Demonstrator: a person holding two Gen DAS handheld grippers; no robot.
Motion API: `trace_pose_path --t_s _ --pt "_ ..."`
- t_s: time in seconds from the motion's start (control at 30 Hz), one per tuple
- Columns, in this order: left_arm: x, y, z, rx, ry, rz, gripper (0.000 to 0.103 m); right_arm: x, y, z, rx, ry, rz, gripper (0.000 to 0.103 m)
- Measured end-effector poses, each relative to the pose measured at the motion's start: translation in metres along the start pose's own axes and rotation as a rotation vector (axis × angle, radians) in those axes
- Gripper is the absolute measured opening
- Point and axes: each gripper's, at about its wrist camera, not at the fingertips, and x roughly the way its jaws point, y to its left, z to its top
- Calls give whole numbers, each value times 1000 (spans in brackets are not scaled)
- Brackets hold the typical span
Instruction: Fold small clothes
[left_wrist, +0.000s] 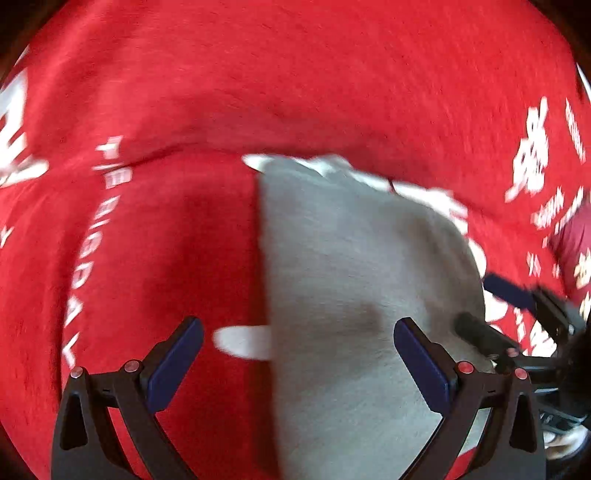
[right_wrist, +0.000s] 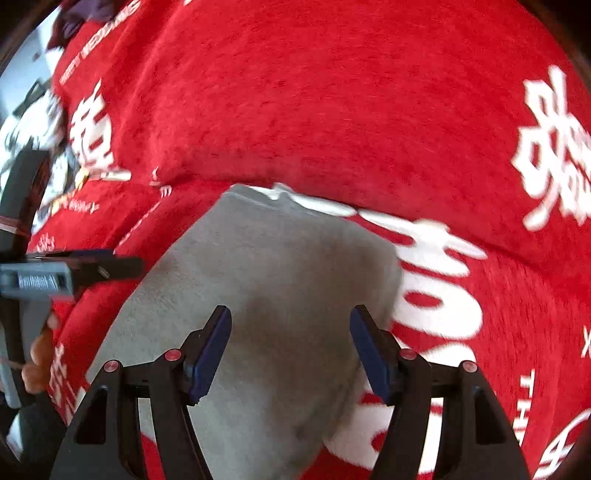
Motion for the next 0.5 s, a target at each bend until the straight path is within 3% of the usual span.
trace_pose_path --t_s 0.07,0.13,0.17,0.27,0.37,0.5 --pt "24 -3 1 18 69 37 103 20 -2 -2 -5 53 14 70" --pt "29 13 5 -58 103 -56 103 32 -15 -8 3 71 -28 70" --pt "26 20 5 -86 106 -64 103 28 -26 -11 32 49 -25 70" --pt "1 48 7 -102 33 20 103 9 -70 -23 148 37 -145 79" --pt "-17 79 7 -142 7 72 103 -16 -121 -47 242 27 -179 80" --pt "-19 96 2 -260 10 -34 103 -35 -160 -68 409 -2 -73 81"
